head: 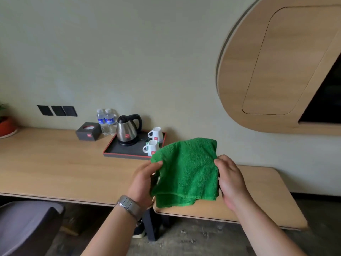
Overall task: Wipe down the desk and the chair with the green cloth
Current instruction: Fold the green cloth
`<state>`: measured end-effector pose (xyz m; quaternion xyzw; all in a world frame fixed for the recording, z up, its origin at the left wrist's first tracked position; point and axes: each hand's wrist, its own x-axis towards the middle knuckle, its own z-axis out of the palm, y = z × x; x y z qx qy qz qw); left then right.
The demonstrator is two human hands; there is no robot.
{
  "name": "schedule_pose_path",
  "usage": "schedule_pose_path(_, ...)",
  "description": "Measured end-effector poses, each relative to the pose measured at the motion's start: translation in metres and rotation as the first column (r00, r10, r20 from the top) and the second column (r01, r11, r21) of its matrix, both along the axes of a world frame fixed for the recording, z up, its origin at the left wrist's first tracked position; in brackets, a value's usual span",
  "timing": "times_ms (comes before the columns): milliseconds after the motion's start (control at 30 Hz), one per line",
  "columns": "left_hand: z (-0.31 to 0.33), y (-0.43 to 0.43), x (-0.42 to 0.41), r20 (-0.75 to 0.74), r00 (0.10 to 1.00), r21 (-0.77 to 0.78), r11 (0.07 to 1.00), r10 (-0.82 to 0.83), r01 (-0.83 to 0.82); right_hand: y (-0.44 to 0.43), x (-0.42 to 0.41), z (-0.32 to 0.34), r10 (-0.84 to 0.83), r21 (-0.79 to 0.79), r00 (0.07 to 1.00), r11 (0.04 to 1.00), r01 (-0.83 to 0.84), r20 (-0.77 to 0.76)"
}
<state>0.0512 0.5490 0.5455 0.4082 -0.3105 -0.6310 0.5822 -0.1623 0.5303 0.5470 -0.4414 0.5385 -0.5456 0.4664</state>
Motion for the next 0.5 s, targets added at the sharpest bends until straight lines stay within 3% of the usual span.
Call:
schedule_pose_path(133,-0.024,-0.027,-0.035,0.062,0.998,0.058,0.998,-0.010,0.006,-0.023,-0.041,-0.029,-0.070,0.013,0.994,0.997,0.071,-0.088)
schedule_pose_path(267,-0.052,-0.061,-0.056,0.093,0.996,0.132,0.991,-0.006,-0.006,-0.051,-0.058,-0.058,-0.025,0.170,0.999,0.985,0.031,-0.035)
schedule_pose_path(367,-0.077,-0.091,-0.064,0.260,0.966,0.099,0.995,-0.006,-0.021,-0.080,-0.060,-0.079,0.106,0.229,0.992,0.969,-0.087,-0.071)
schedule_pose_path(500,-0.111,-0.161,-0.060,0.571,0.811,0.040,0.983,0.126,-0.181,-0.142,-0.049,-0.109,0.092,0.262,0.985,0.964,-0.050,-0.148)
